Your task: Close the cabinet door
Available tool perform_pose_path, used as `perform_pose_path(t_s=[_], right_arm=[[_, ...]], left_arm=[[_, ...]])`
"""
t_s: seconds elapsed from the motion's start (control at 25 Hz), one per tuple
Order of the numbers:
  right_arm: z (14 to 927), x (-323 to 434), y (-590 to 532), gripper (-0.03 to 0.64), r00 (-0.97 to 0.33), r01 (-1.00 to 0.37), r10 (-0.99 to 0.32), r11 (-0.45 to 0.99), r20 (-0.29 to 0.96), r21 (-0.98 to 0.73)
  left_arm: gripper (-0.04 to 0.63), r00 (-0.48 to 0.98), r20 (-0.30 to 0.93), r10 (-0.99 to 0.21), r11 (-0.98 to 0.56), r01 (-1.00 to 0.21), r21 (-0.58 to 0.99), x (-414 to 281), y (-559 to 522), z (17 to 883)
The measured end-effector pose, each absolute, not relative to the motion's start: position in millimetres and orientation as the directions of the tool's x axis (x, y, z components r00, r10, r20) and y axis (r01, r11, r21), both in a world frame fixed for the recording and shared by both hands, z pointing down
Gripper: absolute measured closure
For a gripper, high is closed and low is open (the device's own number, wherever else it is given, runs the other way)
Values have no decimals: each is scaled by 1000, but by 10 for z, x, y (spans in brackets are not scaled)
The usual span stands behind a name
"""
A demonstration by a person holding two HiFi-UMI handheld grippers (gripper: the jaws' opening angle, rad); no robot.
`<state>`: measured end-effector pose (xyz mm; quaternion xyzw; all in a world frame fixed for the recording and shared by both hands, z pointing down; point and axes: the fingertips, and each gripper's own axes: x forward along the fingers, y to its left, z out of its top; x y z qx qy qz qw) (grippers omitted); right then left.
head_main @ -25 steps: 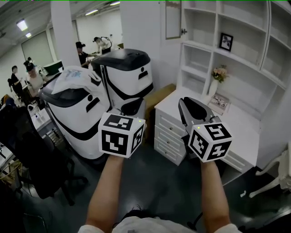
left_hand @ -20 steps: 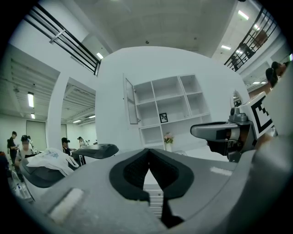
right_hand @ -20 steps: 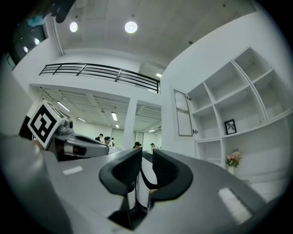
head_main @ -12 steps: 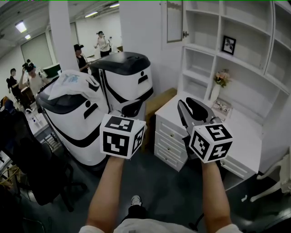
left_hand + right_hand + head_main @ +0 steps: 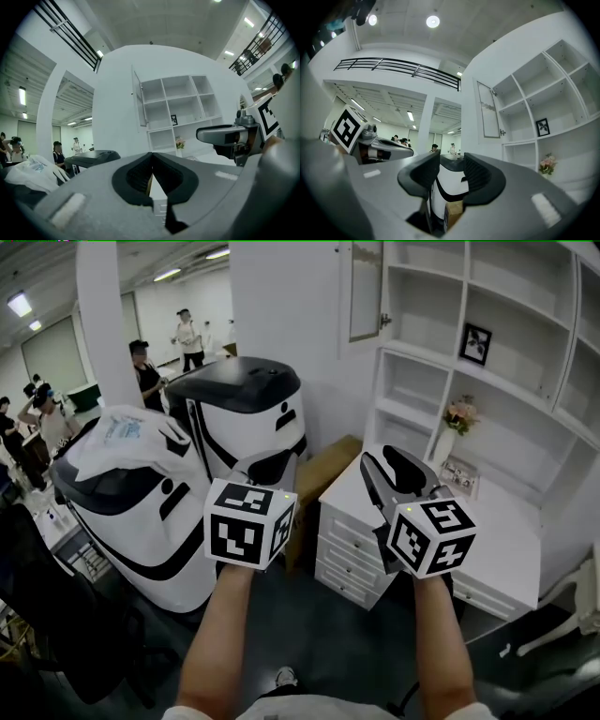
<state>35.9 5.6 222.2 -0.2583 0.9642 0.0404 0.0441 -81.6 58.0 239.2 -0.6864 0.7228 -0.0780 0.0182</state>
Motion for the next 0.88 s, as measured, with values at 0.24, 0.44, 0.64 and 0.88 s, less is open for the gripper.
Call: perform_pose_path(t_s=[0.24, 0.44, 0.64, 0.88], right_arm=[[2113, -61, -229, 445, -835, -546, -539, 836, -108, 47], [2074, -319, -403, 420, -817, -571, -567, 821, -103, 7], [2006, -529, -524, 384, -801, -590, -587, 807, -120, -10], [1994, -666, -605, 359, -793, -601, -598, 799, -116, -7]], left_arm=[[595, 6, 69, -998, -16, -990, -141, -1239, 230, 2304], [595, 58, 73, -996, -67, -990, -127, -1495, 20, 2321], [595, 100, 70, -993, -109, -984, -138, -1655, -126, 2311], [595, 119, 68, -991, -127, -984, -124, -1763, -191, 2383]])
